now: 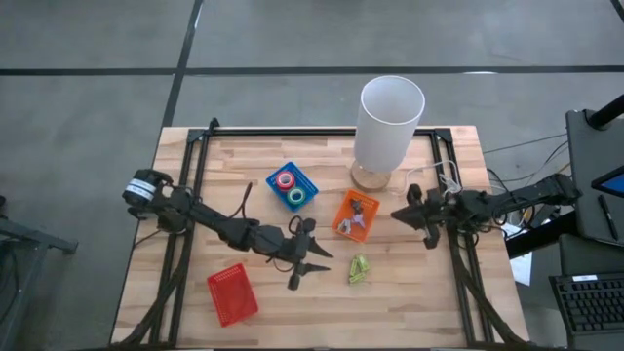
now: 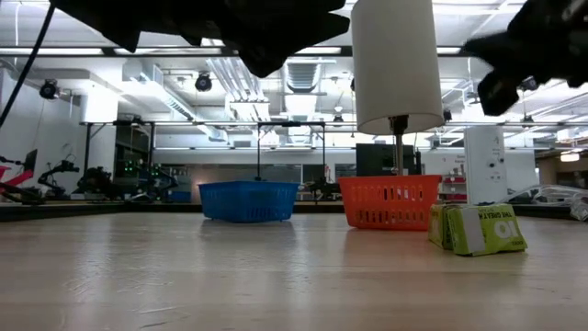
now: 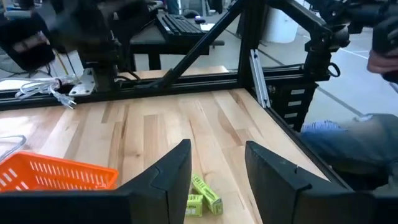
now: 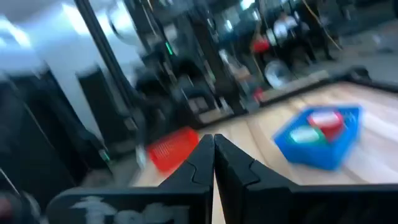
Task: Pick and place Stapler, Stapler remover, tape
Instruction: Put the green staple boxed into the red basket
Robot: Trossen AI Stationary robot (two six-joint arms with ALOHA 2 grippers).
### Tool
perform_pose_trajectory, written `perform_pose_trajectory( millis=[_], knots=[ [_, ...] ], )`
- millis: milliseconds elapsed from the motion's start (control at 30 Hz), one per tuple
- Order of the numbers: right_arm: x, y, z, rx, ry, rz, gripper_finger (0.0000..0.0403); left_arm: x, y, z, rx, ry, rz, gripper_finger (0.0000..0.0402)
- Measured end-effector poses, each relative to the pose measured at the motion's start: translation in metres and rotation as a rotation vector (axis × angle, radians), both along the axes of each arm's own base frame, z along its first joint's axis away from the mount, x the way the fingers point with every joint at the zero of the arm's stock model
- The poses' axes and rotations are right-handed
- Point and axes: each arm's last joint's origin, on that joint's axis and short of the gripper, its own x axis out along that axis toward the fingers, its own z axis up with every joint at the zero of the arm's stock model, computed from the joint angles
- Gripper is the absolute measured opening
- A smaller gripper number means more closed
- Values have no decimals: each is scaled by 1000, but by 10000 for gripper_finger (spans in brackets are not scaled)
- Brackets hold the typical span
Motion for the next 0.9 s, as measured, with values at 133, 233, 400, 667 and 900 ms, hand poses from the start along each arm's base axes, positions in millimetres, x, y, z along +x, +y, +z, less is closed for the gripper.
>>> perform_pose_trajectory(
  millis=[133,233,400,667,900],
  knots=[
    [-1,3,12,78,-115,99,8,0,0,0,0,1,1,153],
    [0,8,14,124,-134,246,8,0,1,0,2,0,2,153],
    [12,23,1,41,55,308,8,1,2,0,1,-3,5,153],
    [49,46,-4,103,363,279,8,0,2,-2,-2,14,6,153],
    [99,84,2,-4,594,279,20,0,2,-4,-14,41,9,154]
  ],
)
